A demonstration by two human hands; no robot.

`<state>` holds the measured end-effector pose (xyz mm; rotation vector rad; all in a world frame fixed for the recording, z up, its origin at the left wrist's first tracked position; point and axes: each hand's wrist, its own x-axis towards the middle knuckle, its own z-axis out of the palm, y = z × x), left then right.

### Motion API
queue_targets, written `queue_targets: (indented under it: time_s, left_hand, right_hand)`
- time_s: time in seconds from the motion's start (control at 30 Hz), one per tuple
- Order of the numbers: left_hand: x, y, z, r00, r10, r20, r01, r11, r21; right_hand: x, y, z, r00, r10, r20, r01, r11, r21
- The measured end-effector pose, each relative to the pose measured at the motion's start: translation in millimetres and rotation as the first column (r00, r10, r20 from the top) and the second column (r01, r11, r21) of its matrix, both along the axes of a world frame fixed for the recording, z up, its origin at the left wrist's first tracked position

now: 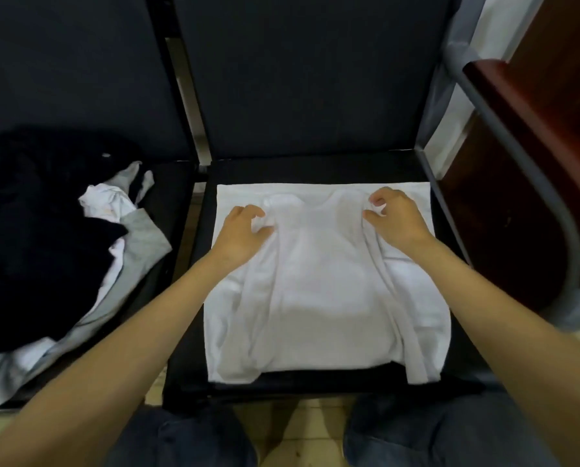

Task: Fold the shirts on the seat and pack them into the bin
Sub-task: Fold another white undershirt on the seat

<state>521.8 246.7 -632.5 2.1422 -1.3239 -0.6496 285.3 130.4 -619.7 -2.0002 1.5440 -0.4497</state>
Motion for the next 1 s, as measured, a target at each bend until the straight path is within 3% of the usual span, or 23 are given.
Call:
queue_targets:
  time_s: [0.2, 0.3, 0.37, 0.5, 0.63, 0.73, 0.87, 0.93, 1.0]
  left_hand:
    - [-32, 150, 13, 0.997, -0.07, -0.019, 0.07, 0.997, 0.012]
    - [-44, 199, 0, 0.988, -0.13, 0.087, 0.122, 0.988, 0.093]
    - [-46, 213, -11, 0.965, -0.169, 0.201, 0.159, 0.985, 0.067]
    - [-42, 218, -20, 0.919, -0.214, 0.33, 0.251, 0.965, -0.072]
    - [-38, 219, -17, 0.912, -0.225, 0.342, 0.274, 0.956, -0.104]
    - [-35, 214, -15, 0.9, -0.264, 0.348, 0.31, 0.947, -0.083]
    - [-35, 206, -16, 0.845, -0.358, 0.397, 0.409, 0.911, -0.048]
    - [-33, 203, -16, 0.895, -0.294, 0.335, 0.338, 0.938, -0.082]
    - [-29, 201, -12, 0.966, -0.183, 0.182, 0.21, 0.968, -0.141]
  right_hand:
    - [-75, 118, 27, 0.995, 0.091, 0.051, -0.098, 0.982, 0.158]
    - [-106, 154, 28, 0.98, 0.196, -0.039, -0.178, 0.945, 0.275]
    - [-119, 169, 23, 0.945, 0.276, -0.175, -0.215, 0.929, 0.301]
    - [-126, 181, 2, 0.874, 0.302, -0.382, -0.27, 0.953, 0.135]
    - [-126, 180, -3, 0.829, 0.334, -0.45, -0.34, 0.938, 0.069]
    - [-127, 181, -4, 0.873, 0.329, -0.36, -0.332, 0.942, 0.056]
    - [-128, 180, 1, 0.989, 0.131, -0.075, -0.127, 0.99, 0.057]
    - [-130, 179, 4, 0.996, 0.005, 0.094, -0.016, 0.993, 0.118]
    - [-130, 178, 10, 0.966, -0.105, 0.238, 0.056, 0.978, 0.203]
